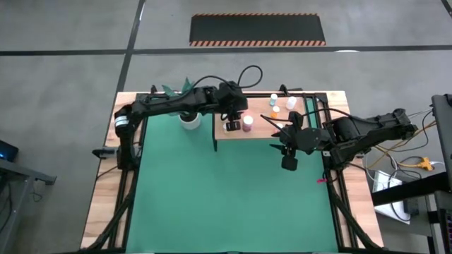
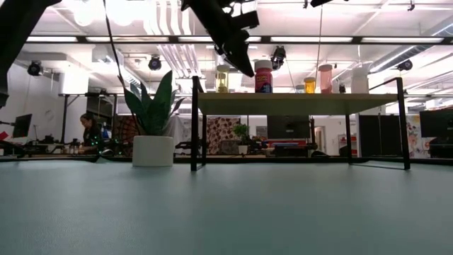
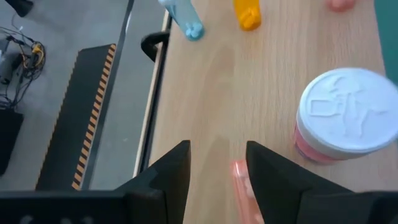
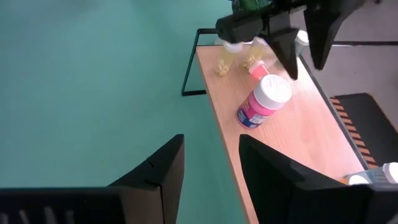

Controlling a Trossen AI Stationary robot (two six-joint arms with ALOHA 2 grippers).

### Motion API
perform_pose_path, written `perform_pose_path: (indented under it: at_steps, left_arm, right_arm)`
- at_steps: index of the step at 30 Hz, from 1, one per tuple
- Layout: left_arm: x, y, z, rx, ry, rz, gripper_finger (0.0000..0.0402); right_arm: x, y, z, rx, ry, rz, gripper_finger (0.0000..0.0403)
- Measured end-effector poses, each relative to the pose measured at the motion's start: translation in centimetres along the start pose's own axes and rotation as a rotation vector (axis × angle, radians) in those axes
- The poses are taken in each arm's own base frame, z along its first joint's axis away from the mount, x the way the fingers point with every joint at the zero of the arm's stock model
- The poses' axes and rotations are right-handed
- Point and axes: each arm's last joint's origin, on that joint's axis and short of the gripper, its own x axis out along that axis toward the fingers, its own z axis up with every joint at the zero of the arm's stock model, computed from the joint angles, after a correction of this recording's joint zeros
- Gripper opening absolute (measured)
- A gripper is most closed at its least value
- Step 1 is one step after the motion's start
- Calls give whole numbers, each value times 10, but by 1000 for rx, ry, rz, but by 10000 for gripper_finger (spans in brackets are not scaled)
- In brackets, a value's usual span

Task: Pick and place medicine bottles onto shelf by color
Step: Put the light pink pill bottle on the shelf

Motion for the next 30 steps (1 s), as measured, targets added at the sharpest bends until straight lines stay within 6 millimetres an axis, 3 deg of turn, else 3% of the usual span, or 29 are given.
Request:
perform_pose_path:
  at_steps: [5, 11, 16, 19, 24, 30]
  left_arm:
    - [-33, -5, 11, 13, -66, -6, 139]
    - [-120, -30, 19, 28, -248, -58, 139]
    - [-170, -61, 2, 49, -411, -136, 139]
    - [-184, -75, -14, 33, -511, -159, 139]
    - [-192, -82, -41, 4, -596, -124, 139]
    - [-199, -75, -63, 8, -633, -39, 139]
  right_arm:
    - [1, 0, 1, 30, -11, 1, 145]
    - [17, 5, 18, -20, -86, -78, 141]
    - [44, -4, 50, -121, -83, -140, 133]
    - [62, -18, 72, -173, -67, -154, 131]
    - [92, -63, 100, -143, 28, 15, 145]
    - [128, -119, 109, -108, 195, 57, 192]
